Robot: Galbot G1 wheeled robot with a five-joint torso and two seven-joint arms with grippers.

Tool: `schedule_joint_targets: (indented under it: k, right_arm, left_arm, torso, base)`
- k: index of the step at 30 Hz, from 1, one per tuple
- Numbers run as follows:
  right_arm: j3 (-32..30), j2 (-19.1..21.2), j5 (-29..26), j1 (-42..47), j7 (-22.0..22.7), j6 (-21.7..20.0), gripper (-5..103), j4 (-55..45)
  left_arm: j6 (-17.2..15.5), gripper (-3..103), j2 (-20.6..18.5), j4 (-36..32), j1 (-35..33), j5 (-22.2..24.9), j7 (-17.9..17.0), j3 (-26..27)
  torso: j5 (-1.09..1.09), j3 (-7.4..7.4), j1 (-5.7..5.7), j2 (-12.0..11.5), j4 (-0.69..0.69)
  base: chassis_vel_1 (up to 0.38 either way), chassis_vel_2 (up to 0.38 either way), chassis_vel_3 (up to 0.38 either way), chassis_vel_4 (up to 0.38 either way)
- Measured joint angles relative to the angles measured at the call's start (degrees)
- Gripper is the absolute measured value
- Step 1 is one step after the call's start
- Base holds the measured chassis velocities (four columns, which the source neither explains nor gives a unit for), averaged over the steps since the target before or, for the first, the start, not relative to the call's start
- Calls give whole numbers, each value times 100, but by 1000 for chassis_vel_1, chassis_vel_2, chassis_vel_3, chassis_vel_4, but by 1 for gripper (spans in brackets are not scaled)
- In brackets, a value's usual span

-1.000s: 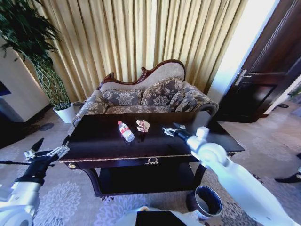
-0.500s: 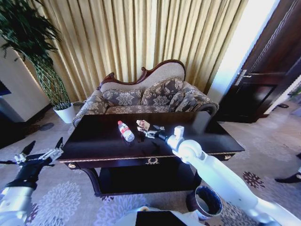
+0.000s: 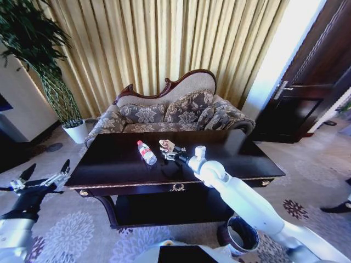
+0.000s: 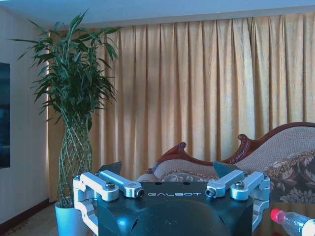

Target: Move to the front of the table and place the trash on the table into the trash bin.

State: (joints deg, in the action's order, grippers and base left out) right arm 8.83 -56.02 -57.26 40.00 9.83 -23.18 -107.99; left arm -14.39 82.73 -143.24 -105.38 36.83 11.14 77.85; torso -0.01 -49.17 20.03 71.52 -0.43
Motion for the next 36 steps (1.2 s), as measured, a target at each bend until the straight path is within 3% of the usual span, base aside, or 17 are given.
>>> schedule_joint_targets:
  k: [11,15,17,20,23,28,31,36]
  right_arm:
    - [123,-153,-18,-142,140,-122,103,85]
    - [149,-163,-9,-193,145,-122,85,127]
    - [153,-159,-1,-203,146,-119,85,131]
    - [162,-129,45,-247,147,-99,68,132]
    - [162,-120,56,-263,147,-92,63,129]
    - [159,-106,66,-261,150,-80,41,108]
    - [154,-98,70,-252,152,-77,35,102]
    - [152,-72,95,-240,154,-73,13,97]
  left_arm:
    - [59,100,16,0,-49,97,10,156]
    - [69,100,25,0,-39,98,13,157]
    - [73,100,29,0,-40,97,13,157]
    - [91,100,35,0,-47,93,17,175]
    - [96,100,35,0,-38,91,19,179]
    - [98,100,28,0,-15,88,20,169]
    - [98,100,34,0,-12,88,21,158]
    - [100,100,48,0,-11,86,22,134]
  torso:
    - [0,0,0,0,0]
    - [0,0,0,0,0]
    - [0,0,0,0,0]
    - [0,0,0,0,0]
    - [0,0,0,0,0]
    - [0,0,0,0,0]
    - [0,0,0,0,0]
    - [0,0,0,0,0]
  base:
    - [0,0,0,0]
    - [0,0,0,0]
    - [0,0,0,0]
    - [0,0,0,0]
    - [0,0,0,0]
    - [0,0,0,0]
    - [0,0,0,0]
    - [0,0,0,0]
